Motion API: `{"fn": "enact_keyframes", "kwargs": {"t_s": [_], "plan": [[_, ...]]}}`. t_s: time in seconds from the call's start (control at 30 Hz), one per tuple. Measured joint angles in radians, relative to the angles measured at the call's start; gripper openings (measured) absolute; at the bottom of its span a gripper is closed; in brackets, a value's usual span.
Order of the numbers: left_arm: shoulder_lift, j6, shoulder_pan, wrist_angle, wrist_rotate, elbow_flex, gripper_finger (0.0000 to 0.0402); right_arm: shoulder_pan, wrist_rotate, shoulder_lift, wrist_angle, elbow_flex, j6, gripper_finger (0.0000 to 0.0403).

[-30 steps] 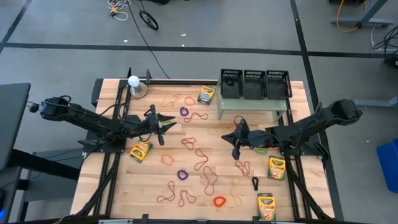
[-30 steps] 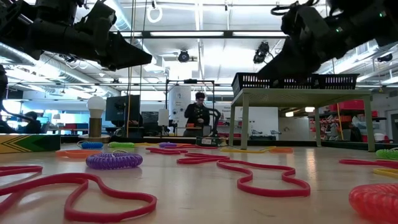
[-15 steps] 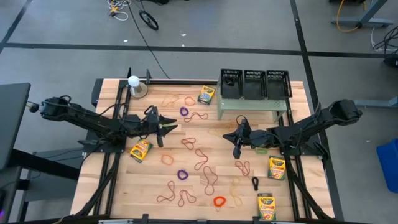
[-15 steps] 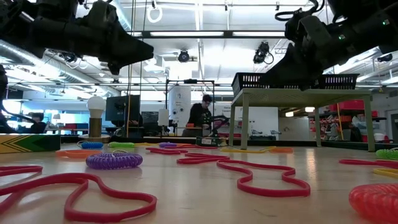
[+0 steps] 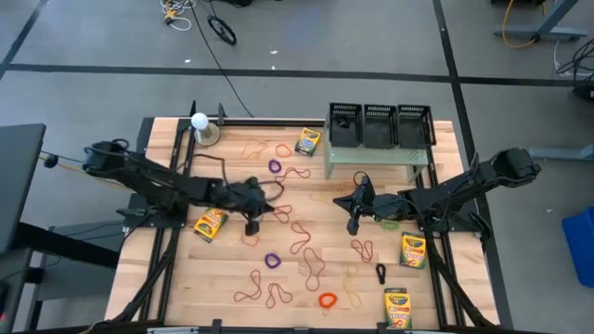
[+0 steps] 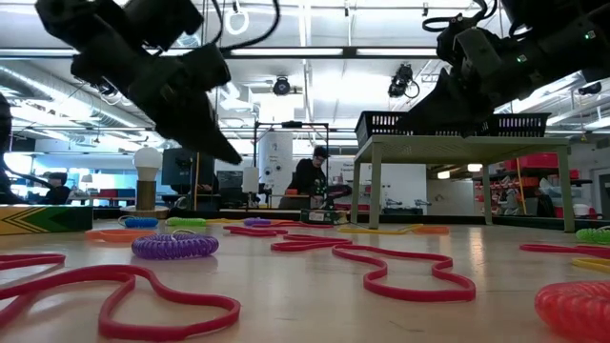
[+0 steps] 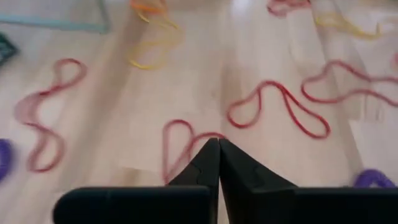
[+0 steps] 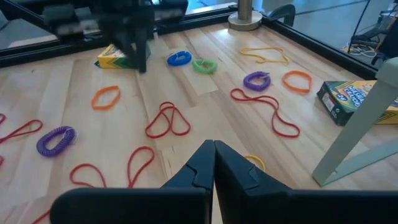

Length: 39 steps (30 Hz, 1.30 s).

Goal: Pick & Place Office Desk Supplies
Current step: Put the red rubber band into the right black basket on the shelf

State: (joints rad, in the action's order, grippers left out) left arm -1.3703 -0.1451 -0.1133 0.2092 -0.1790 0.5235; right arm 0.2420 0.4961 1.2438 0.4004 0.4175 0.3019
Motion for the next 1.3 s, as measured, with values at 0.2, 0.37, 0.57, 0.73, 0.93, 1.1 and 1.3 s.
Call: {"fn": "enact_keyframes", "kwargs": {"t_s": [0.2,0.37,0.57,0.73,0.93,1.1,1.3], "plan": [[-0.136,0.005,0.048,-0.066,0.010,0.066,0.0086,0.000,0.000,0.000,0.000,0.000,0.000,0.0011],[-0.215,0.043,0.090,-0.074,0.132,0.105,0.0158,0.000,-0.001,0.000,-0.001,0.000,0.000,0.0011],[-0.278,0.143,0.089,-0.084,0.097,0.135,0.0234,0.000,-0.001,0.000,-0.001,0.000,0.000,0.0011],[-0.309,0.188,0.089,-0.092,0.080,0.139,0.0259,0.000,-0.001,0.000,-0.001,0.000,0.000,0.0011],[-0.309,0.195,0.088,-0.115,0.076,0.139,0.0215,0.000,-0.001,0.001,-0.001,0.000,0.000,0.0011],[-0.298,0.234,0.088,-0.184,0.071,0.144,0.0115,0.000,-0.001,0.001,-0.001,0.000,0.000,0.0011],[-0.239,0.261,0.088,-0.396,0.015,0.185,0.0011,0.000,-0.001,0.001,-0.008,0.000,-0.004,0.0011]]}}
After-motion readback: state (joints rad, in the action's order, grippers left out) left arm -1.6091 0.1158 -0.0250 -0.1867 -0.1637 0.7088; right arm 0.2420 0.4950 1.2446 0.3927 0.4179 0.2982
